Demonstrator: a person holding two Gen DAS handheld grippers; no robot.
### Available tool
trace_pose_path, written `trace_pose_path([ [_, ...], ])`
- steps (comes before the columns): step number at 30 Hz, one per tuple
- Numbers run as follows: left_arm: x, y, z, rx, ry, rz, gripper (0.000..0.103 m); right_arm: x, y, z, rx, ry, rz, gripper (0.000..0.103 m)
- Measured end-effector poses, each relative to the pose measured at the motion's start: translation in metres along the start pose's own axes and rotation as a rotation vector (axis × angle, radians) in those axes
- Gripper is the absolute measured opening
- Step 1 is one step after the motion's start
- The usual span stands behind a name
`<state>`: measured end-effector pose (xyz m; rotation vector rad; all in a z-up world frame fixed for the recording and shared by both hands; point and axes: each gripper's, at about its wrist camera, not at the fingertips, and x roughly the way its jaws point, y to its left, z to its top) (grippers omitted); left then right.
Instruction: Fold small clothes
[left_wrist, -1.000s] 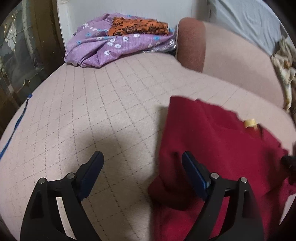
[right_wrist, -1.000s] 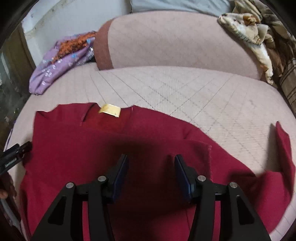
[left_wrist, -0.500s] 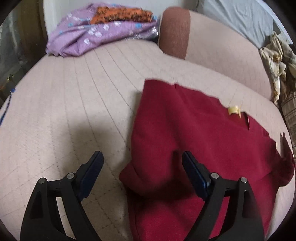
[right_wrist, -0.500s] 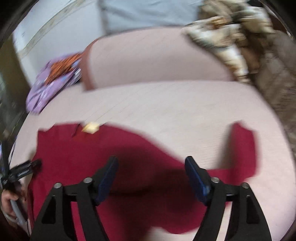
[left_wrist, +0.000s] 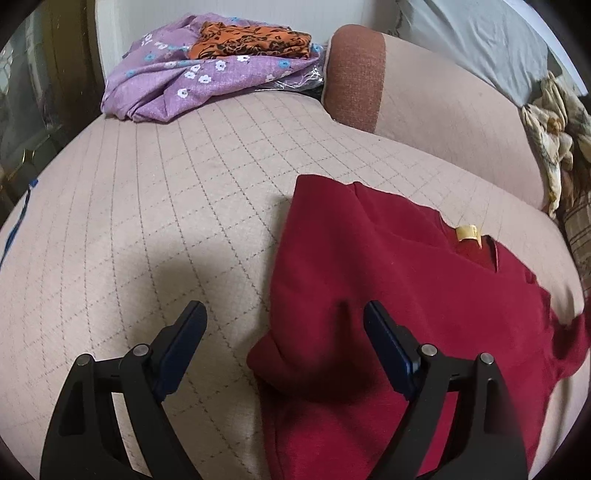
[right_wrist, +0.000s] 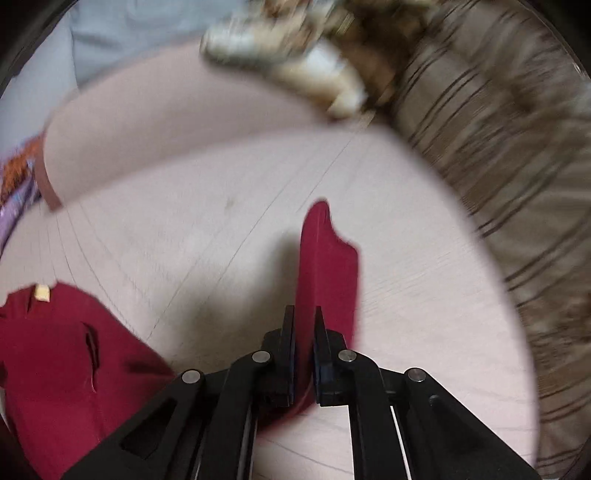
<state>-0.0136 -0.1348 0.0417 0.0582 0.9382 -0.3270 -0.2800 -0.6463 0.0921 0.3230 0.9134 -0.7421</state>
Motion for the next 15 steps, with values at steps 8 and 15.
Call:
trace_pose_path([
  [8,-0.011,-0.011,-0.004,0.042,-0.029,-0.002,0.087,-0.040,-0.109,-0.047,0.209,0.086,-0.051,0.053],
  [15,-0.009,-0.007,-0.003,0.029,-0.014,-0.009,0.087,-0.005,-0.073,-0.051,0.325,0.166,0.310,0.067],
])
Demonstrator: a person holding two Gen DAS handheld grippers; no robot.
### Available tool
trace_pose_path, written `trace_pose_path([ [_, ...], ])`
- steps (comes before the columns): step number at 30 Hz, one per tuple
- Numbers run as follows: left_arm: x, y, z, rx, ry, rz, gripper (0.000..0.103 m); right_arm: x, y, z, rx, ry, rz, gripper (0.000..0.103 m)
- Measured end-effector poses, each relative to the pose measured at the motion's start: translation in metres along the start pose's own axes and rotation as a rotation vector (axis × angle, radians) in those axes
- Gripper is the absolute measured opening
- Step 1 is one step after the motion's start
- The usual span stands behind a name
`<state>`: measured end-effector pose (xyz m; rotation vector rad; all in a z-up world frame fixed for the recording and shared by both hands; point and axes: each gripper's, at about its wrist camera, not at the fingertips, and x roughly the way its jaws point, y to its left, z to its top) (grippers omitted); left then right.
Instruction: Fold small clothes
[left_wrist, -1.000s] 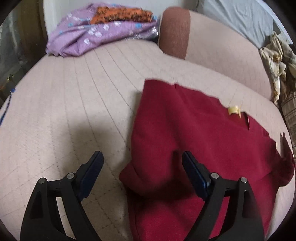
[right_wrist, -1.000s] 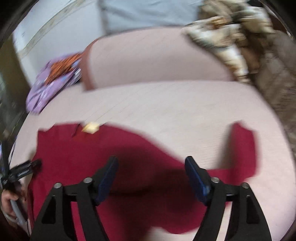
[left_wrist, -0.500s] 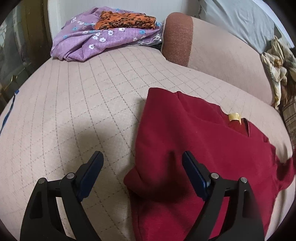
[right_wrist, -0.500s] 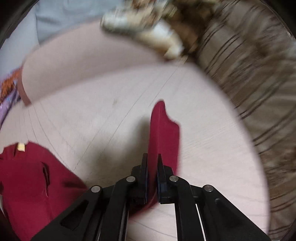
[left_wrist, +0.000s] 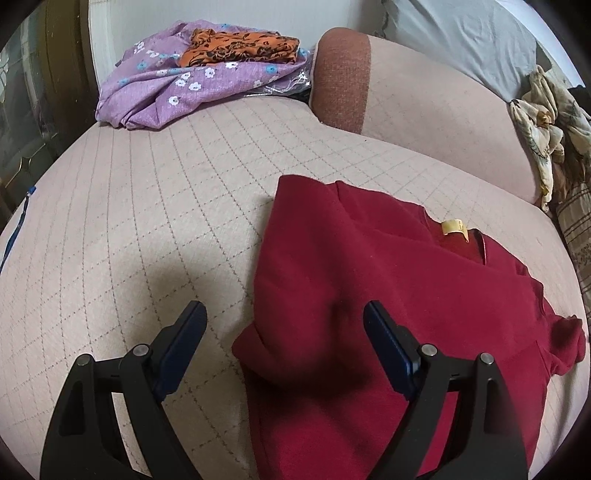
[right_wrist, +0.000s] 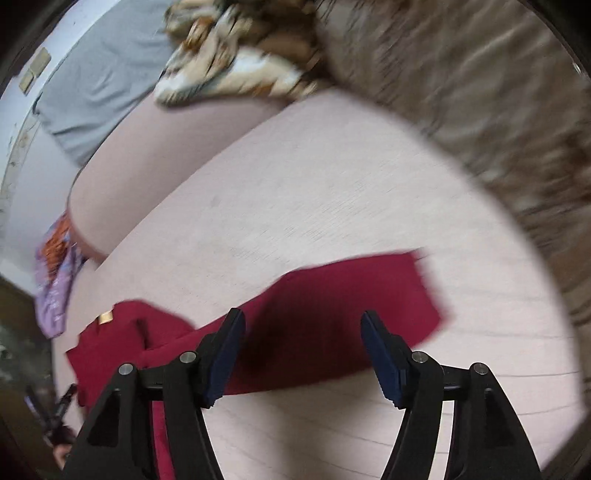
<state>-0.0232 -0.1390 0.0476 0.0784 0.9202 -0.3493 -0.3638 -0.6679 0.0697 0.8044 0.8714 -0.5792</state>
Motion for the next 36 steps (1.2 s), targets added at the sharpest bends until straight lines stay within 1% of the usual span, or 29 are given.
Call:
trace_pose_path([
  [4,-0.001,0.006,0.004,-0.018,-0.010,-0.001,0.087,0.056,0.020,0.008,0.066,0.081,0.051,0.067],
  [5,-0.002,0.007,0.004,-0.020,-0.013,0.000,0.087,0.065,0.024,0.008,0.070,0.089,0.057,0.062],
  [6,-0.003,0.010,0.006,-0.023,-0.017,0.001,0.087,0.074,0.029,0.009,0.049,0.080,0.031,0.039],
  [7,-0.004,0.011,0.006,-0.027,-0.020,0.003,0.087,0.074,0.036,0.007,0.015,0.055,-0.014,0.017],
  [8,-0.005,0.013,0.007,-0.034,-0.023,0.004,0.087,0.077,0.041,0.010,-0.020,0.045,-0.051,0.006],
  [9,-0.007,0.016,0.009,-0.048,-0.029,-0.001,0.087,0.076,0.043,0.010,-0.019,0.044,-0.041,0.006],
  [10,-0.008,0.018,0.010,-0.060,-0.032,-0.007,0.087,0.068,0.047,0.010,-0.013,0.024,-0.006,0.006],
  [13,-0.014,0.024,0.012,-0.095,-0.050,-0.030,0.087,0.028,0.070,0.014,-0.051,-0.084,0.121,0.006],
  [15,-0.018,0.027,0.013,-0.106,-0.061,-0.040,0.087,-0.003,0.103,0.016,-0.133,-0.130,0.222,0.006],
  [17,-0.021,0.029,0.014,-0.113,-0.070,-0.050,0.087,-0.023,0.144,0.014,-0.239,-0.144,0.285,0.006],
  [20,-0.028,0.034,0.016,-0.133,-0.096,-0.066,0.087,-0.037,0.214,-0.002,-0.398,-0.143,0.403,0.006],
  [21,-0.030,0.036,0.016,-0.141,-0.106,-0.075,0.087,-0.036,0.233,-0.009,-0.441,-0.136,0.436,0.006],
  [23,-0.032,0.041,0.017,-0.159,-0.117,-0.085,0.087,-0.027,0.287,-0.036,-0.559,-0.105,0.513,0.006],
  [25,-0.032,0.047,0.019,-0.185,-0.125,-0.114,0.088,-0.008,0.324,-0.067,-0.639,-0.053,0.566,0.007],
  [26,-0.031,0.049,0.019,-0.193,-0.125,-0.123,0.088,0.009,0.342,-0.086,-0.688,-0.014,0.575,0.011],
  [28,-0.029,0.054,0.020,-0.223,-0.112,-0.157,0.088,0.047,0.365,-0.123,-0.742,0.059,0.548,0.016],
  [30,-0.029,0.056,0.019,-0.243,-0.113,-0.195,0.088,0.090,0.372,-0.152,-0.765,0.203,0.503,0.027],
  [31,-0.029,0.057,0.020,-0.248,-0.113,-0.204,0.088,0.108,0.369,-0.163,-0.761,0.274,0.464,0.028],
  [32,-0.029,0.056,0.020,-0.248,-0.111,-0.206,0.088,0.117,0.363,-0.167,-0.751,0.302,0.434,0.028],
  [33,-0.028,0.055,0.020,-0.244,-0.110,-0.203,0.088,0.118,0.353,-0.169,-0.738,0.311,0.424,0.029],
  [34,-0.027,0.054,0.020,-0.241,-0.110,-0.196,0.088,0.115,0.342,-0.167,-0.719,0.308,0.435,0.031],
  [35,-0.026,0.052,0.019,-0.239,-0.109,-0.193,0.088,0.109,0.331,-0.161,-0.697,0.296,0.436,0.038],
  [36,-0.023,0.050,0.019,-0.234,-0.105,-0.191,0.088,0.100,0.319,-0.153,-0.680,0.270,0.425,0.048],
])
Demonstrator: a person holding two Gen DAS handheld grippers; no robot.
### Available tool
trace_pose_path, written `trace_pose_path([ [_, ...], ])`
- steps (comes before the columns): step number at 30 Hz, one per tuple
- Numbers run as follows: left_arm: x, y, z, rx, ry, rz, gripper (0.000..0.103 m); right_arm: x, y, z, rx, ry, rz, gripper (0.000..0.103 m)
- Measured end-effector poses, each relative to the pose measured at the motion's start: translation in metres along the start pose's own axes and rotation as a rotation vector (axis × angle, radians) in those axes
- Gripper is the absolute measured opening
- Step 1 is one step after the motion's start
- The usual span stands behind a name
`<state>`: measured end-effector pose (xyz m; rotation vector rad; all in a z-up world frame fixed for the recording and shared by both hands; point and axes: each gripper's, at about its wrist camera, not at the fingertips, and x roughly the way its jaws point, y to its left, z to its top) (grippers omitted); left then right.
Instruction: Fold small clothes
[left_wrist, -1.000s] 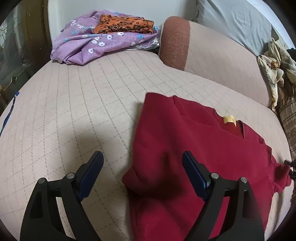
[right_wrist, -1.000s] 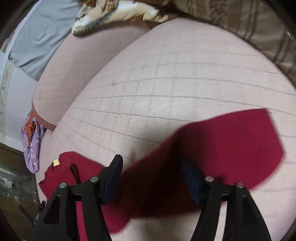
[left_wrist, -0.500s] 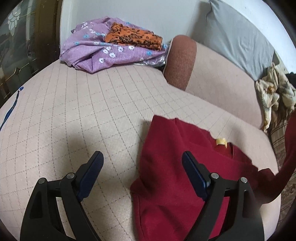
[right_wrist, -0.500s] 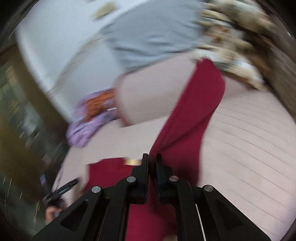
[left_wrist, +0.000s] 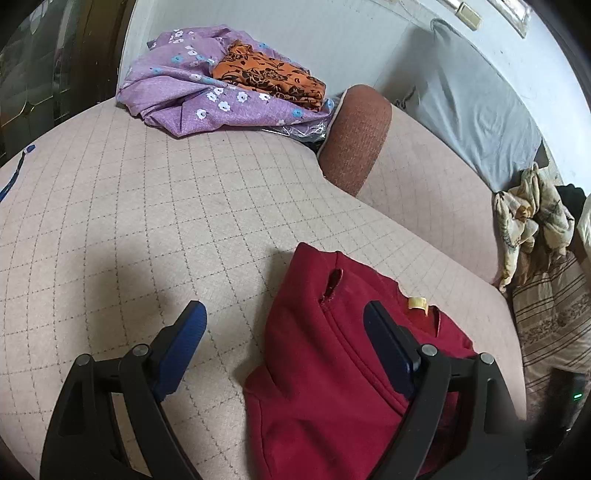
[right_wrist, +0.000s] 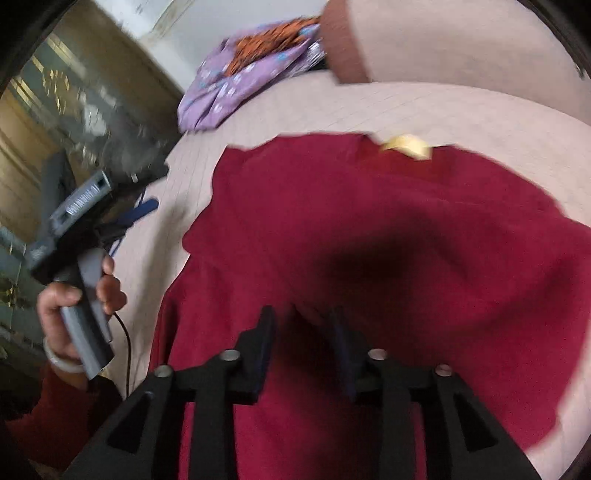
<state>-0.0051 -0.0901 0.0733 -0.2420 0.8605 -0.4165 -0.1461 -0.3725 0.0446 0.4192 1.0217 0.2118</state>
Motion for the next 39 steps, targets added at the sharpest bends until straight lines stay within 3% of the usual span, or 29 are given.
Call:
trace_pose_path([
  [3,0.006,-0.005,-0.005,0.018,0.019,0.000,0.088,-0.050,-0.022,-0.010,0.026,-0.116,-0.089,0.067],
  [6,0.012,-0.015,-0.009,0.067,0.034,-0.005,0.088,-0.078,-0.042,-0.023,0.032,-0.173,-0.221,0.070],
  [9,0.016,-0.031,-0.007,0.143,0.044,-0.010,0.088,-0.081,-0.054,-0.036,0.025,-0.126,-0.281,0.070],
  [15,0.043,-0.065,0.005,0.259,0.113,-0.096,0.088,-0.082,-0.076,-0.048,0.086,-0.136,-0.235,0.070],
  [18,0.066,-0.083,0.009,0.349,0.146,-0.029,0.088,-0.080,-0.078,-0.046,0.101,-0.150,-0.206,0.070],
  [21,0.091,-0.092,0.009,0.398,0.222,-0.009,0.086,-0.081,-0.078,-0.046,0.098,-0.165,-0.193,0.070],
  [23,0.102,-0.098,0.008,0.422,0.257,-0.005,0.073,-0.080,-0.080,-0.045,0.098,-0.170,-0.190,0.070],
  [25,0.111,-0.102,0.005,0.451,0.286,0.038,0.041,-0.077,-0.081,-0.045,0.088,-0.167,-0.196,0.070],
  [26,0.111,-0.104,0.006,0.455,0.282,0.049,0.033,-0.075,-0.080,-0.044,0.073,-0.157,-0.200,0.070],
  [27,0.109,-0.104,0.008,0.452,0.279,0.045,0.015,-0.072,-0.078,-0.044,0.049,-0.142,-0.207,0.071],
  [28,0.104,-0.104,0.011,0.430,0.291,0.007,0.007,-0.070,-0.076,-0.044,0.025,-0.129,-0.214,0.072],
  [31,0.078,-0.108,0.021,0.396,0.255,-0.055,0.007,-0.069,-0.066,-0.047,-0.064,-0.086,-0.217,0.074],
  [35,0.045,-0.112,0.026,0.378,0.220,-0.080,0.007,-0.062,-0.064,-0.052,-0.112,-0.065,-0.255,0.078],
  [37,0.029,-0.109,0.025,0.377,0.200,-0.072,0.007,-0.052,-0.063,-0.051,-0.142,-0.081,-0.337,0.072],
  [39,0.023,-0.104,0.025,0.373,0.183,-0.050,0.007,-0.051,-0.062,-0.047,-0.154,-0.113,-0.471,0.019],
])
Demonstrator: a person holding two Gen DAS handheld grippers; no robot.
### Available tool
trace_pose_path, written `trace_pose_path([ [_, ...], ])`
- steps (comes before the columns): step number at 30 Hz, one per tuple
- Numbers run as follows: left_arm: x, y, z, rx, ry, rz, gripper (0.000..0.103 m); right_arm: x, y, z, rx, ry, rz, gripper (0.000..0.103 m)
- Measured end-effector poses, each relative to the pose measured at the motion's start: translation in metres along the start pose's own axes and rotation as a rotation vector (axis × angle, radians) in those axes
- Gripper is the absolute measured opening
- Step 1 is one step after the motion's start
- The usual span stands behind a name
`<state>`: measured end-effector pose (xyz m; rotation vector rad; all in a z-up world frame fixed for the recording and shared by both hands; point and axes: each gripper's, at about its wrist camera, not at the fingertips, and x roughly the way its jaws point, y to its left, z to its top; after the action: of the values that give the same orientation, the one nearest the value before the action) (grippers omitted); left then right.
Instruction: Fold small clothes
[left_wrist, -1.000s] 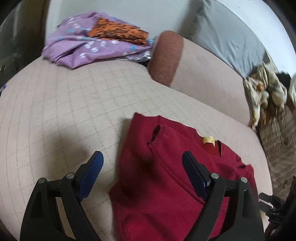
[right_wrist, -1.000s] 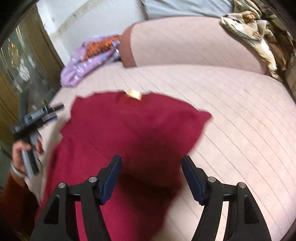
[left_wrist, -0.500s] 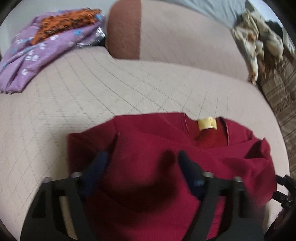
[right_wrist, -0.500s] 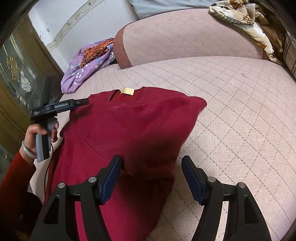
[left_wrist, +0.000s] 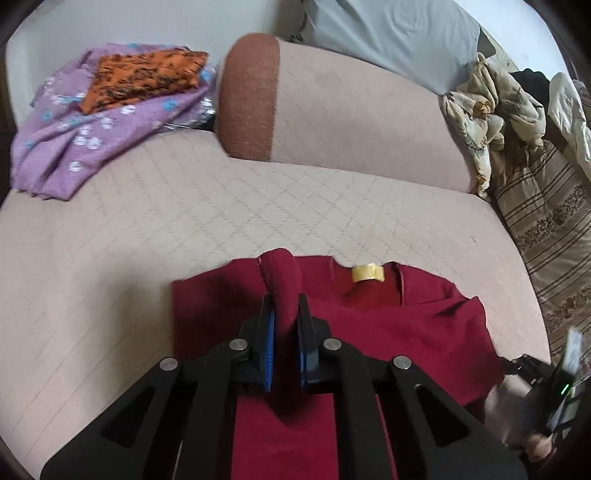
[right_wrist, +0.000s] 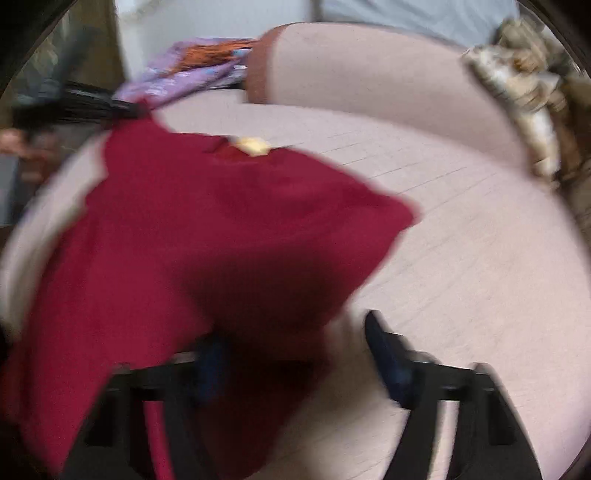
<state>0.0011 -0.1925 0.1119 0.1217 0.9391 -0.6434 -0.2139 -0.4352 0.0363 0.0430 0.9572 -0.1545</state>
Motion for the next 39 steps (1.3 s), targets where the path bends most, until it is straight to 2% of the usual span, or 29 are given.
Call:
trace_pose_path([
  [2,-0.001,0.010,-0.017,-0.040,-0.011,0.017,0.007,-0.014,-0.015,0.004,0.088,-0.059,-0.009,0.017],
  [4,0.018,0.021,-0.032,-0.079,0.023,0.029,0.007,-0.018,-0.024,0.002,0.113,-0.057,-0.063,0.027],
  [5,0.026,0.023,-0.037,-0.084,0.041,0.047,0.007,-0.015,-0.026,-0.002,0.111,-0.023,-0.070,0.037],
  [6,0.037,0.025,-0.045,-0.082,0.064,0.068,0.008,-0.011,-0.027,-0.005,0.113,0.008,-0.061,0.043],
  [8,0.044,0.028,-0.059,-0.078,0.067,0.081,0.009,-0.008,-0.032,-0.014,0.141,0.120,0.006,0.044],
  [9,0.041,0.028,-0.059,-0.076,0.052,0.079,0.011,-0.012,-0.037,-0.015,0.160,0.142,0.046,0.044],
  [10,0.036,0.028,-0.059,-0.073,0.045,0.077,0.012,-0.023,-0.045,-0.016,0.197,0.140,0.095,0.045],
  [11,0.032,0.027,-0.058,-0.073,0.040,0.074,0.013,-0.036,-0.055,-0.014,0.235,0.107,0.120,0.053],
  [12,0.027,0.027,-0.057,-0.079,0.031,0.079,0.017,-0.049,-0.064,-0.011,0.277,0.062,0.131,0.066],
  [14,0.022,0.028,-0.055,-0.086,0.011,0.087,0.023,-0.058,-0.078,-0.003,0.348,-0.009,0.138,0.072],
  [16,0.021,0.026,-0.057,-0.086,-0.004,0.106,0.033,-0.049,-0.078,0.012,0.347,-0.019,0.125,0.071],
  [18,0.025,0.029,-0.059,-0.088,-0.011,0.125,0.038,-0.028,-0.065,0.029,0.296,-0.016,0.123,0.064],
  [19,0.029,0.031,-0.060,-0.091,-0.007,0.131,0.041,-0.020,-0.059,0.033,0.272,-0.014,0.128,0.059],
  [20,0.030,0.032,-0.062,-0.095,-0.004,0.134,0.042,-0.007,-0.050,0.038,0.238,-0.003,0.121,0.044],
  [21,0.033,0.035,-0.062,-0.103,-0.002,0.133,0.045,0.003,-0.045,0.037,0.216,0.007,0.103,0.037],
  [23,0.035,0.038,-0.064,-0.113,-0.007,0.136,0.053,0.027,-0.036,0.039,0.172,0.042,0.011,0.036],
  [24,0.036,0.039,-0.065,-0.113,-0.010,0.149,0.061,0.037,-0.040,0.038,0.165,0.053,-0.048,0.040],
  [25,0.038,0.040,-0.065,-0.108,-0.008,0.171,0.066,0.041,-0.048,0.035,0.177,0.034,-0.052,0.043],
  [27,0.039,0.043,-0.066,-0.117,0.004,0.169,0.066,0.041,-0.063,0.030,0.246,0.013,-0.001,0.047],
  [29,0.034,0.046,-0.065,-0.134,0.002,0.158,0.066,0.032,-0.065,0.030,0.263,0.034,0.001,0.048],
  [30,0.028,0.046,-0.064,-0.140,-0.010,0.158,0.066,0.024,-0.064,0.029,0.260,0.044,0.009,0.053],
  [33,0.018,0.045,-0.066,-0.135,-0.024,0.176,0.066,-0.004,-0.056,0.019,0.228,0.031,0.081,0.051],
  [36,0.018,0.042,-0.073,-0.133,-0.005,0.190,0.067,-0.013,-0.040,0.004,0.160,0.063,0.054,0.050],
  [38,0.024,0.042,-0.077,-0.127,0.017,0.236,0.072,0.001,-0.032,-0.005,0.114,0.111,-0.011,0.048],
  [39,0.025,0.043,-0.078,-0.136,0.020,0.233,0.073,0.009,-0.034,-0.012,0.108,0.132,-0.036,0.050],
])
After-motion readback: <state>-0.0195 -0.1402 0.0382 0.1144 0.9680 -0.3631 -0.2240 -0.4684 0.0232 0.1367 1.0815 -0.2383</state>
